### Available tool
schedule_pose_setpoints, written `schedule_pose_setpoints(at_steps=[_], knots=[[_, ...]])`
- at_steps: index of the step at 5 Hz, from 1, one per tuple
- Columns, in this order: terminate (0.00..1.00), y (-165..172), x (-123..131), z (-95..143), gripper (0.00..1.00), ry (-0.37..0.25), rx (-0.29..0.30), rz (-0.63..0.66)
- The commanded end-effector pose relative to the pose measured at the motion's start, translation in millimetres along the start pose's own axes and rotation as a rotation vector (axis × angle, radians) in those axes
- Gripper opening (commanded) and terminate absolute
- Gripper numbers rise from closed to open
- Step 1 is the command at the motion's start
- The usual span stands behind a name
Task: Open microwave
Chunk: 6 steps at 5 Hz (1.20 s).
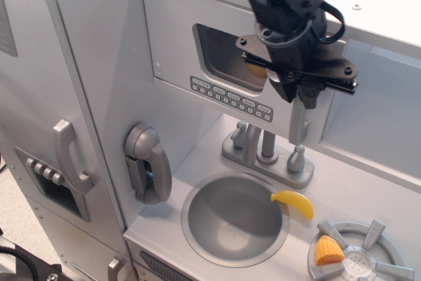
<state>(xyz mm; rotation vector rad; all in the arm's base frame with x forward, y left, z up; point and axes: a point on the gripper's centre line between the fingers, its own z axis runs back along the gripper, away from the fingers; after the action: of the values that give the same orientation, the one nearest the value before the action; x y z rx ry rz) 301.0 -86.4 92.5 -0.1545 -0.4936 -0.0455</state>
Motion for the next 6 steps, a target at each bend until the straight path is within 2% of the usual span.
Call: schedule_pose_setpoints(at_steps=[1, 2, 3, 4, 5, 6], knots=[[0.00, 7.8, -18.5, 30.1, 0.00, -0.002, -0.018, -0.006], [0.00, 16.1, -35.4, 43.5, 0.00, 0.048, -0.001, -0.018], [0.00, 22.0, -51.5, 53.4, 1.00, 0.169, 0.021, -0.080], [0.00, 17.1, -67.8, 53.6, 1.00, 0.297, 0.092, -0.023], [0.00, -7.9, -78.1, 48.6, 1.00, 0.380, 0.097, -0.050], [0.00, -49.7, -75.2, 35.4, 1.00, 0.406, 0.070, -0.051]])
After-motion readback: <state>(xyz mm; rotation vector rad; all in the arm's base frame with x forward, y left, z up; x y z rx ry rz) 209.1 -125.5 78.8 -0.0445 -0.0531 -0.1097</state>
